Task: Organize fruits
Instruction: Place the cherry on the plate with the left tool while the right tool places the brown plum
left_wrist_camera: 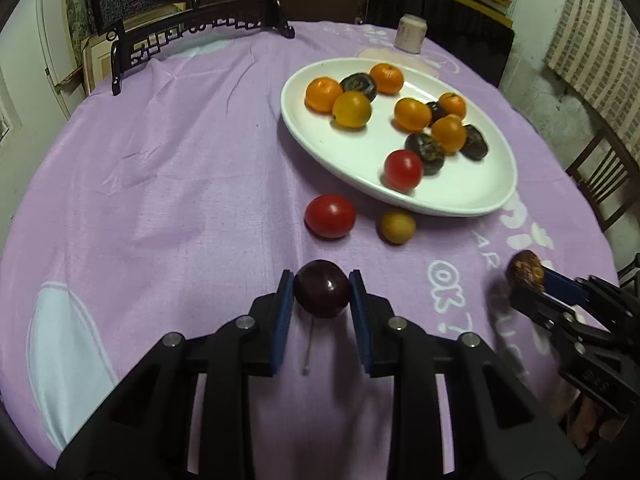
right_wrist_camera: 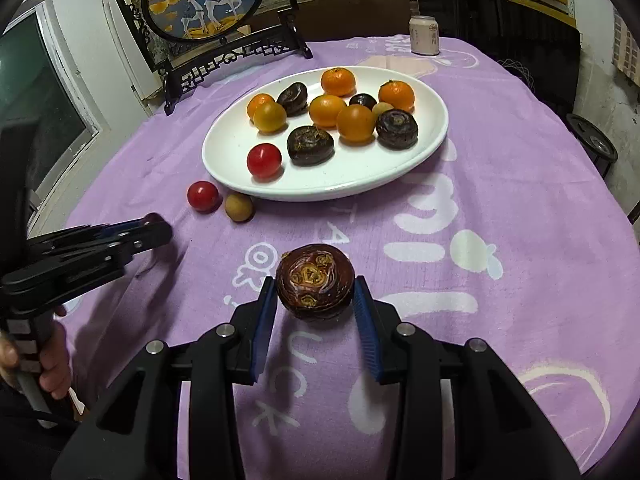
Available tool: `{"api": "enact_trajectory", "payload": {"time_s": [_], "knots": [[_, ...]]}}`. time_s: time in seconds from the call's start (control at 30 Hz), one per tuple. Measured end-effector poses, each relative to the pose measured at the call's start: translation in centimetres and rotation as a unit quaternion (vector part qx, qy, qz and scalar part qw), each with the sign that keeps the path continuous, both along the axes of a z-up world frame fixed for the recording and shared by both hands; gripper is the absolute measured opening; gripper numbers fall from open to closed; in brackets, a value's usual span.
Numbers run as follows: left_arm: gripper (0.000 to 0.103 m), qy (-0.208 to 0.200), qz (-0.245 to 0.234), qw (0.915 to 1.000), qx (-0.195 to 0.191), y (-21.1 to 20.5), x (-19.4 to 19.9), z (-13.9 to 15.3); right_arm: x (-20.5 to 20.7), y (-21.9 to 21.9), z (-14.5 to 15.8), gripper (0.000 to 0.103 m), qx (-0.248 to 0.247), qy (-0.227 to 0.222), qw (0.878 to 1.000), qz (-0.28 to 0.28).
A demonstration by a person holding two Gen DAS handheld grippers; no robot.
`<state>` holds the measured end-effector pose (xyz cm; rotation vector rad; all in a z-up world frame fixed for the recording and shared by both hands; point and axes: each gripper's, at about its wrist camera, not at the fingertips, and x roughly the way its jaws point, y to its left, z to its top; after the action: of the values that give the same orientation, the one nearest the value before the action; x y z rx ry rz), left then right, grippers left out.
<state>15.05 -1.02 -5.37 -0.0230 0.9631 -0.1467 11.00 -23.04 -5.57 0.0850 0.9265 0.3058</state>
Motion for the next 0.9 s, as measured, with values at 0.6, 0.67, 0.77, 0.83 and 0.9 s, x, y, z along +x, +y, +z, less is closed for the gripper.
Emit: {"api": "enact_trajectory", "payload": {"time_s": [0.6,0.67,0.77,0.83,0.9], "knots": [[0.028,-0.006,-0.031,0.9995,-0.007,-3.4,11.5,3.9,9.7,1.1,2.0,0.039,-0.043,-0.015,0.999,0.009],[0.028,0.001,-0.032,0.9995,-0.006,-4.1,12.8,3.3,10.6,0.8,1.6,0.039,-0.043,-0.006,0.999,0.006],[0.028,0.010,-0.037,0.9992,-0.005,-4.7,13.7,2.7,11.1,0.8,1.2,0.039,-0.049,-0.003,0.999,0.005],[0.028,0.012,-0.039,0.9992,0.000,-5.1,14.2,2.3,11.4,0.8,0.8,0.039,-0.050,0.002,0.999,0.005],[0.029,0.017,-0.039,0.9991,0.002,-5.2,14.6,1.8,11.7,0.9,0.5,0.039,-0.050,0.006,0.999,0.006]]}}
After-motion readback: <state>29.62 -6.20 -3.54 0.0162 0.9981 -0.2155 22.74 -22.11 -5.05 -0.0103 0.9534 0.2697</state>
